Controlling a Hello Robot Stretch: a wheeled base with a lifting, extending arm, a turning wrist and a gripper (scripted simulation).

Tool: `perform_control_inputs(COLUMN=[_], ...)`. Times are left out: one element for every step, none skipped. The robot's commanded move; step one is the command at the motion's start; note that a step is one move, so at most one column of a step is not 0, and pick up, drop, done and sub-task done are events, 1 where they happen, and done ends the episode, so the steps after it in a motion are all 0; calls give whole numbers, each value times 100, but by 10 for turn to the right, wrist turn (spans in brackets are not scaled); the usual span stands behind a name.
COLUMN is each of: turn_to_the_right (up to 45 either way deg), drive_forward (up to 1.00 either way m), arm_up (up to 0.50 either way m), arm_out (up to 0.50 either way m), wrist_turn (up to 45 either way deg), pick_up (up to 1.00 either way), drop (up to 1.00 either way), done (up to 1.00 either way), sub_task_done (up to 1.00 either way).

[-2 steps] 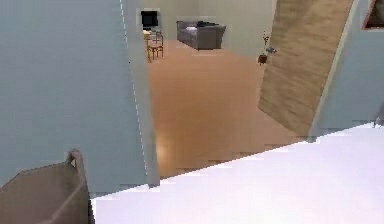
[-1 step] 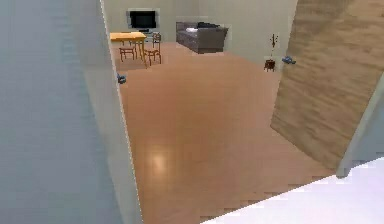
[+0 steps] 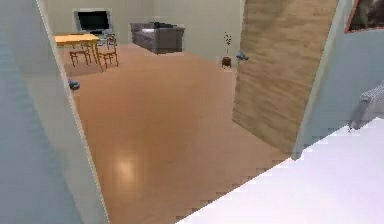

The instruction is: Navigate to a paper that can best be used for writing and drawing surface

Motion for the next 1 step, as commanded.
perform_control_inputs(turn_to_the_right=[0], drive_forward=[80], arm_up=[0], arm_out=[0], wrist_turn=[0], pick_up=[0], drop=[0], done=[0], sub_task_done=[0])
